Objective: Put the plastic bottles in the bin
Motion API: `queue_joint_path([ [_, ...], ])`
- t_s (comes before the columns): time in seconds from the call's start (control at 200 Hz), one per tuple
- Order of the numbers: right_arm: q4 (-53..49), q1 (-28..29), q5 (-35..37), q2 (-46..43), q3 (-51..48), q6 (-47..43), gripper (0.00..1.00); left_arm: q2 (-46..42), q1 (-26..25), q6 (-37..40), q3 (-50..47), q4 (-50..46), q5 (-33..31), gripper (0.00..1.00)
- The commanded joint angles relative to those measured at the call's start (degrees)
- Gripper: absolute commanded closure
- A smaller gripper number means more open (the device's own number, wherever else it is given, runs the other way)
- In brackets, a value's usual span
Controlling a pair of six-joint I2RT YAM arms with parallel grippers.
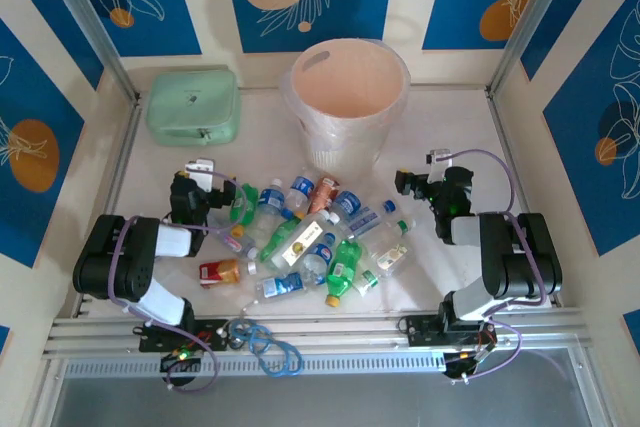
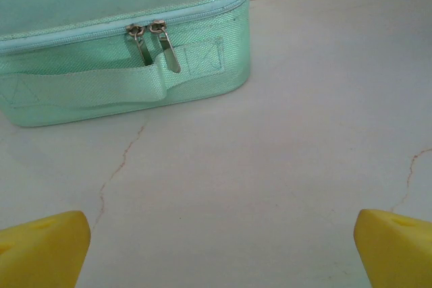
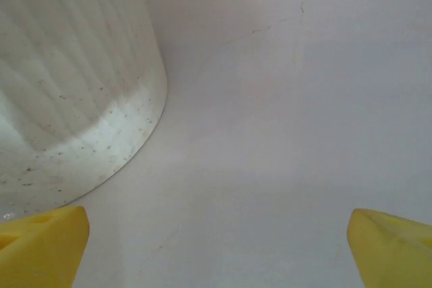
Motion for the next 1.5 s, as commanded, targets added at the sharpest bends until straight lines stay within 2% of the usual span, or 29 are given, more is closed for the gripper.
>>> queue_joint_path([
  [0.0,1.4,-0.1,-0.4,0.4,0.7,0.5,0.01,0.6,0.4,-1.0,1.0,-0.3,-0.1,0.00],
  [0.93,1.4,-0.1,-0.4,0.3,0.7,0.5,0.01,0.6,0.4,-1.2,1.3,-0.9,0.1,0.00],
  [0.965,1.4,0.4,1.6,-0.4,1.0,1.4,0.01,0.4,0.4,-1.2,1.1,-0.7,0.1,0.00],
  [1.03,-14.4,2.6,13.4,-6.4,7.2,3.4,0.01,-1.2,0.3,-1.2,1.5,-2.4,-1.6,0.00],
  [1.085,-37.2,2.3,20.5,-11.6,18.7,11.7,0.01,-7.7,-0.1,-1.3,5.2,-14.4,-3.1,0.00],
  [1.135,-59.7,0.1,20.2,-13.9,28.7,21.8,0.01,-13.5,-0.8,-4.2,10.6,-26.6,-9.2,0.00],
  [1.17,-69.6,-1.3,17.9,-14.5,34.5,27.2,0.01,-17.2,-0.9,-8.5,13.8,-33.3,-13.0,0.00],
  [1.265,-85.9,-3.2,18.8,-15.2,37.4,42.5,0.01,-25.6,-0.9,-21.4,20.2,-48.0,-17.3,0.00],
  [1.316,-89.8,-6.0,10.5,-15.1,36.3,42.3,0.00,-28.4,-0.9,-27.5,22.8,-54.5,-16.2,0.00],
  [1.351,-93.6,-5.8,9.2,-15.3,36.0,42.3,0.03,-29.7,-1.0,-29.4,24.0,-57.5,-12.9,0.00],
  [1.416,-103.2,-0.2,14.7,-16.7,36.8,44.7,0.02,-31.0,-1.9,-33.3,26.0,-63.0,-7.7,0.00],
  [1.496,-113.1,11.4,23.1,-19.6,37.4,49.9,0.02,-31.6,-4.3,-33.8,27.5,-68.2,-4.0,0.00],
])
